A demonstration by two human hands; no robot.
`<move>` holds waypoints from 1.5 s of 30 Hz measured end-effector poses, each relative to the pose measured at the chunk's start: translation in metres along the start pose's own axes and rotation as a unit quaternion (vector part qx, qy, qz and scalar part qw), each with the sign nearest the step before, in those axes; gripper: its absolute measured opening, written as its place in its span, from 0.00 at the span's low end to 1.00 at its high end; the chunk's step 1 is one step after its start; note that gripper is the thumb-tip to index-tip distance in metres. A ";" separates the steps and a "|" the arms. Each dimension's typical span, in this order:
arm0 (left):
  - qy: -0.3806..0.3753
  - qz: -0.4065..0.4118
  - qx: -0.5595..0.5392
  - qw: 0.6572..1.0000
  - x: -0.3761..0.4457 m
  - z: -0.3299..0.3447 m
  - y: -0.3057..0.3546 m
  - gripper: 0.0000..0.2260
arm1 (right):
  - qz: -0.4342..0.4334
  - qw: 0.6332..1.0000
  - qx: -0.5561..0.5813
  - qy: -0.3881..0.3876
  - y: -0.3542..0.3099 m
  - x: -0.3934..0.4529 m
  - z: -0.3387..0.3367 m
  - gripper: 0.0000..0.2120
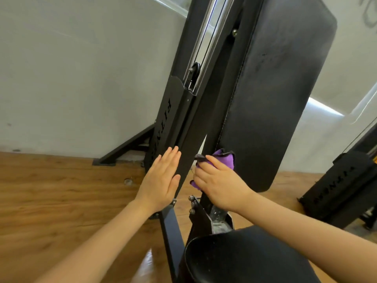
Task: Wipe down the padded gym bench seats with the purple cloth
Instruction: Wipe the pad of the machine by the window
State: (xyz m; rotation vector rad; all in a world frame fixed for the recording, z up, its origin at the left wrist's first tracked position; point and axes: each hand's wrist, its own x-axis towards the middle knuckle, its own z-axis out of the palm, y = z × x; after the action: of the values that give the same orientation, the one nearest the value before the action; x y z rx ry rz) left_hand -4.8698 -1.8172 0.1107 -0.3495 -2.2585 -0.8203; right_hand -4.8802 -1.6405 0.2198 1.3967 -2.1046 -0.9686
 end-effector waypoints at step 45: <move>-0.119 -0.021 -0.017 0.993 -0.005 0.023 0.025 0.43 | -0.070 0.992 -0.035 0.103 0.088 -0.007 -0.016 0.26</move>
State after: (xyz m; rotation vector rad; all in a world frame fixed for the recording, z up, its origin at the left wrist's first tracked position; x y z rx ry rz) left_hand -4.8671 -1.7832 0.1061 -0.4358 -2.4814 -0.8808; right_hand -4.9206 -1.6174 0.2963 1.5554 -1.8261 -0.8985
